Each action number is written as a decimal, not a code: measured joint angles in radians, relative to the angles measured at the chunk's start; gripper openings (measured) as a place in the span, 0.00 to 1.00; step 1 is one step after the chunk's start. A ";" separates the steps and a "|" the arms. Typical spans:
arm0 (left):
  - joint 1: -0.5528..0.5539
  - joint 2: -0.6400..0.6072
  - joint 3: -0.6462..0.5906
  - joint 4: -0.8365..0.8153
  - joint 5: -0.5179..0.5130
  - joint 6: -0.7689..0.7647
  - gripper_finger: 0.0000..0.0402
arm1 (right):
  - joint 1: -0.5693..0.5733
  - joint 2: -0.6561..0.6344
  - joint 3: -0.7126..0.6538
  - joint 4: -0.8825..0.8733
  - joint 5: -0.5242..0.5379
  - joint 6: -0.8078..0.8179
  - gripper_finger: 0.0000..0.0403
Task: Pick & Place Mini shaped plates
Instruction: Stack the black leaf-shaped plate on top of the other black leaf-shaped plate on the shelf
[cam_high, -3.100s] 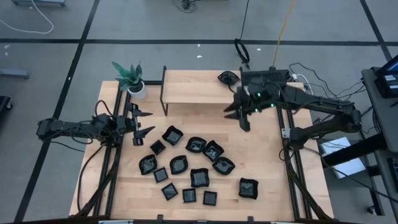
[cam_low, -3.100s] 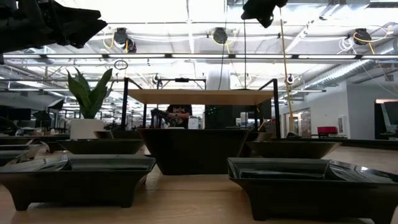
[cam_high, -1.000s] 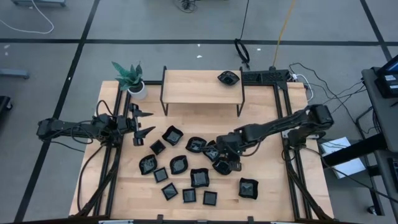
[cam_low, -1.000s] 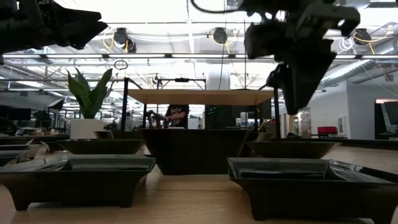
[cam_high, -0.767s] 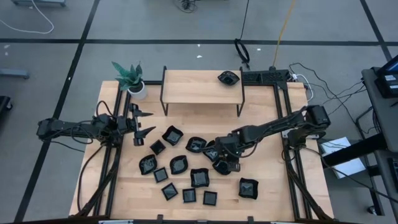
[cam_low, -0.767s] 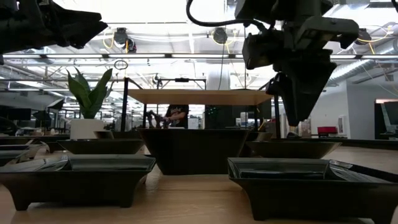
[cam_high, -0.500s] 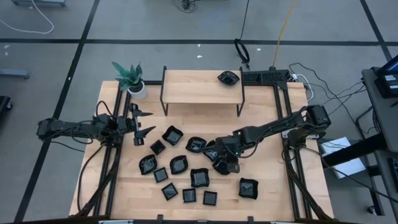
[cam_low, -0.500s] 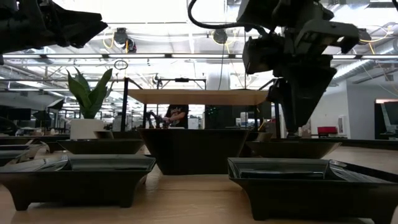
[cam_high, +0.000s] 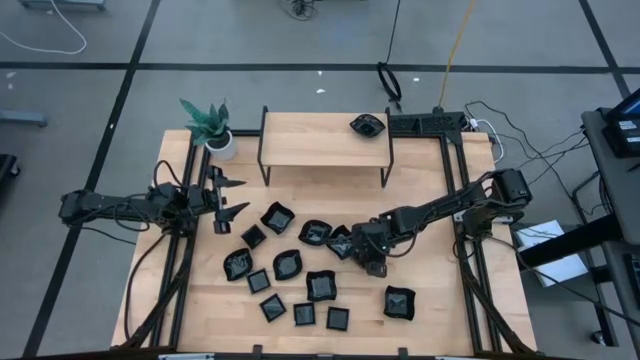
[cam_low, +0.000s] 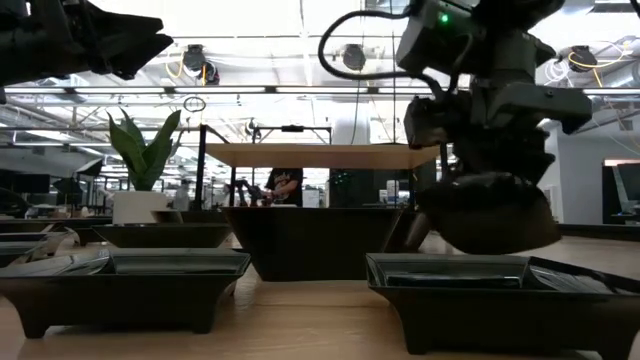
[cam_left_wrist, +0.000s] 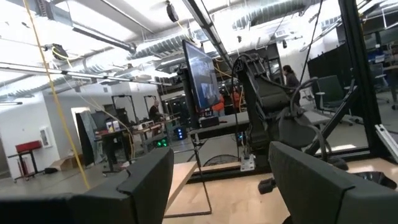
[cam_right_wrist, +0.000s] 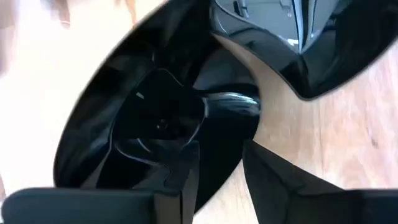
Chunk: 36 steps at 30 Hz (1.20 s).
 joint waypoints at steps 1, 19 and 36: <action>0.000 0.000 0.000 0.000 0.000 0.000 0.66 | 0.000 0.000 -0.002 0.003 0.000 0.007 0.28; 0.000 0.000 0.000 -0.003 0.000 0.001 0.66 | -0.014 -0.091 -0.003 -0.005 0.003 0.047 0.28; 0.000 0.000 0.000 -0.009 0.000 -0.003 0.66 | 0.000 -0.096 -0.019 0.001 0.078 0.051 0.28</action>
